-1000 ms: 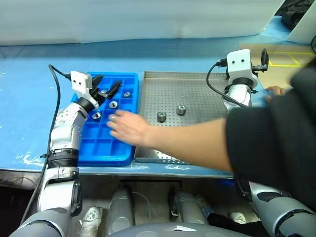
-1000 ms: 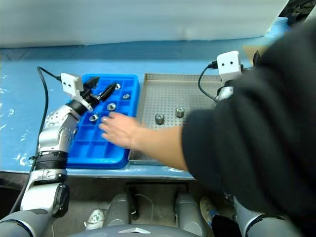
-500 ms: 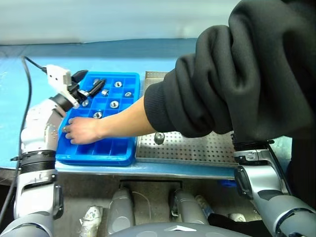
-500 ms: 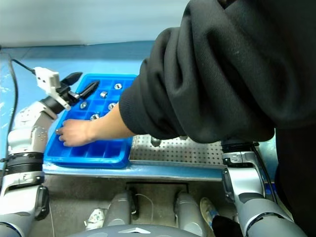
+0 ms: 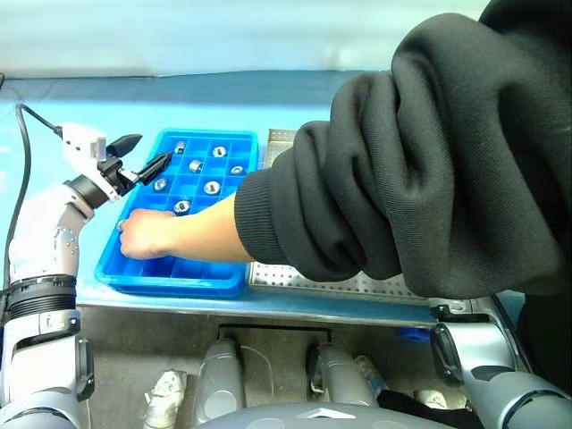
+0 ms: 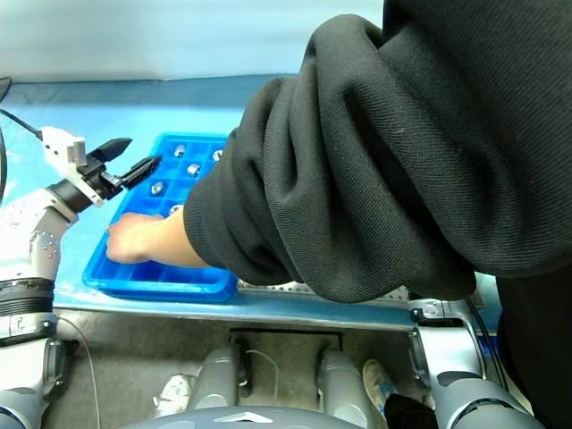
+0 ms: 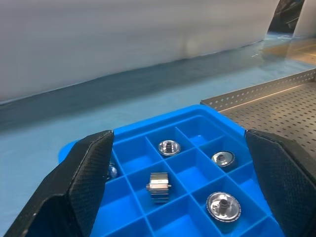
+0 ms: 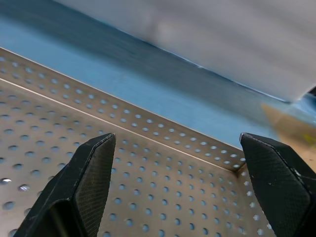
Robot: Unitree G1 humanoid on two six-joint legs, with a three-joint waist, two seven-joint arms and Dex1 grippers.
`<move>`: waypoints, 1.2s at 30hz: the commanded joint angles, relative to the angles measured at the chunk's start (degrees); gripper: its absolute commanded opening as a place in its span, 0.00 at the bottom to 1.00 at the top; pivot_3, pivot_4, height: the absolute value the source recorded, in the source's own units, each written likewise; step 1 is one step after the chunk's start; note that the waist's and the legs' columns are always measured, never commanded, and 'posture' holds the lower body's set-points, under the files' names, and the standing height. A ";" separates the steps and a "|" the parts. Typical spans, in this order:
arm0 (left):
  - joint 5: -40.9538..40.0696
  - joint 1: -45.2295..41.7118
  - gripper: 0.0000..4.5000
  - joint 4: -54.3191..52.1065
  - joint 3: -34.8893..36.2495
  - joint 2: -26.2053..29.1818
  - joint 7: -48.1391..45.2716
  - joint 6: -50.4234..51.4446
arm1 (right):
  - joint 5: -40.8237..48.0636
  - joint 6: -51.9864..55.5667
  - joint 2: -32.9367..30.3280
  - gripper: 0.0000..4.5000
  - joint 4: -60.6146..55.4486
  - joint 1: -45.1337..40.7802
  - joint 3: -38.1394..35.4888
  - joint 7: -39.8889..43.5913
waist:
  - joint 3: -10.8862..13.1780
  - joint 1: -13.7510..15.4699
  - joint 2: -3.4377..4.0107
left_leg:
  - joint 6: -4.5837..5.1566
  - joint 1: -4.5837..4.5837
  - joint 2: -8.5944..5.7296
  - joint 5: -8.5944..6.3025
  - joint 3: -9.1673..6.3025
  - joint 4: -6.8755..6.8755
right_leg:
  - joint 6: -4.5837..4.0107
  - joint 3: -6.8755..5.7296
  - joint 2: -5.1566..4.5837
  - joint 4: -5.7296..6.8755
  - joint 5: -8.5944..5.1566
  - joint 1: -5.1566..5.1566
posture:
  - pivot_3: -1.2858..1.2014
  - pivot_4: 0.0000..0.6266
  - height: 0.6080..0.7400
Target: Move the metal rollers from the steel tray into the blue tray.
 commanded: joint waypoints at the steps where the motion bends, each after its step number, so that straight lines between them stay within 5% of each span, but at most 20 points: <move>1: -0.90 -0.21 1.00 -2.33 -0.63 -0.78 -0.69 -0.02 | 3.42 0.03 -2.11 0.92 -4.87 1.10 -2.38 3.88 | 0.00 0.02 0.00 | 0.00 -0.01 0.00 0.00 0.00 0.00 | 0.00 0.00 0.00 0.00 0.00 0.00 | 0.48 0.24 1.00; 21: 1.28 -5.90 1.00 2.32 -4.24 -5.16 -0.68 -2.42 | -0.66 1.03 -1.78 0.92 -0.69 0.53 -4.38 -12.11 | 0.00 -0.40 0.00 | 0.00 0.03 0.00 0.00 0.03 0.01 | -0.02 0.01 0.01 -0.01 -0.01 0.02 | 0.45 0.24 1.00; 36: 1.27 -7.33 1.00 2.29 -5.24 -8.14 -0.05 -2.33 | -1.05 0.09 -0.18 0.92 -0.75 -1.69 -2.28 -12.40 | 0.00 -0.54 0.00 | 0.00 0.04 0.00 0.00 0.03 0.01 | 0.00 0.02 0.03 -0.01 0.00 0.03 | 0.45 0.24 1.00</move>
